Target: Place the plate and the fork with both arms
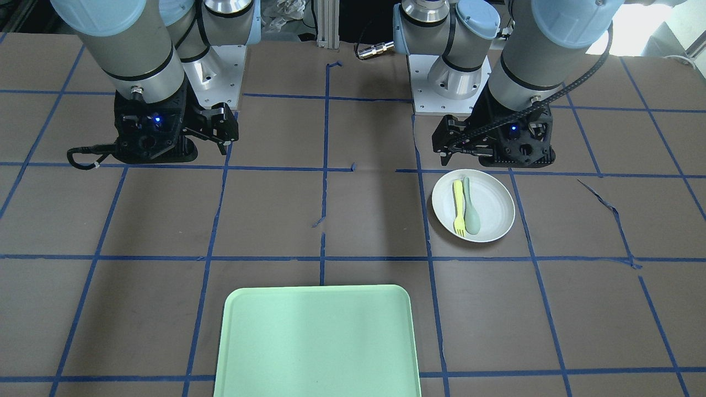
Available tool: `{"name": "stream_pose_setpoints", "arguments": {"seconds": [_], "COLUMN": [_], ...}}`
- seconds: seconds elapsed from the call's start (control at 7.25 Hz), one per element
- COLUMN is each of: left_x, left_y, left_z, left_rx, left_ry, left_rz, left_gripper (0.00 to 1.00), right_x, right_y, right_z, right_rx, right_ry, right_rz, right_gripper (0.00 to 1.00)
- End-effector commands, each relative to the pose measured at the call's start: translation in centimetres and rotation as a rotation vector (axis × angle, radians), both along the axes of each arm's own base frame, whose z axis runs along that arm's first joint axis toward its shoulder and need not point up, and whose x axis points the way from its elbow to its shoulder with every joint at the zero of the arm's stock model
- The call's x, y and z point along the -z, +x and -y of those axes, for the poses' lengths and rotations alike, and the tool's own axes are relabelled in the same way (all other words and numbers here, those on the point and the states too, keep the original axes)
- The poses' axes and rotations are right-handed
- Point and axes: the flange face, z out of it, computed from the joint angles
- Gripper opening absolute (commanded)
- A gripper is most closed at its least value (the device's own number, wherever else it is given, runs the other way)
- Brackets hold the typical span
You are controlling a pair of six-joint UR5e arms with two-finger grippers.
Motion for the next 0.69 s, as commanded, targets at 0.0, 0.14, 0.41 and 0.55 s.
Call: {"name": "stream_pose_setpoints", "arguments": {"seconds": [0.0,0.14,0.41,0.55], "left_x": [0.7,0.68,0.69,0.69], "left_y": [0.16,0.16,0.11,0.1], "left_z": [-0.32,-0.45,-0.49,-0.49], "left_rx": [-0.045,-0.047,-0.045,-0.045], "left_ry": [0.014,0.012,0.013,0.013], "left_rz": [0.005,0.013,0.016,0.014], "left_gripper": [1.0,1.0,1.0,1.0], "right_x": [-0.05,0.18,0.87,0.78], "right_y": [-0.06,-0.03,0.06,0.07], "right_z": [-0.07,0.09,0.41,0.61], "right_rx": [-0.001,-0.001,0.0,-0.011], "right_ry": [-0.001,0.002,0.013,0.001], "right_rz": [-0.005,-0.004,0.001,0.002], "right_gripper": [1.0,1.0,1.0,1.0]}}
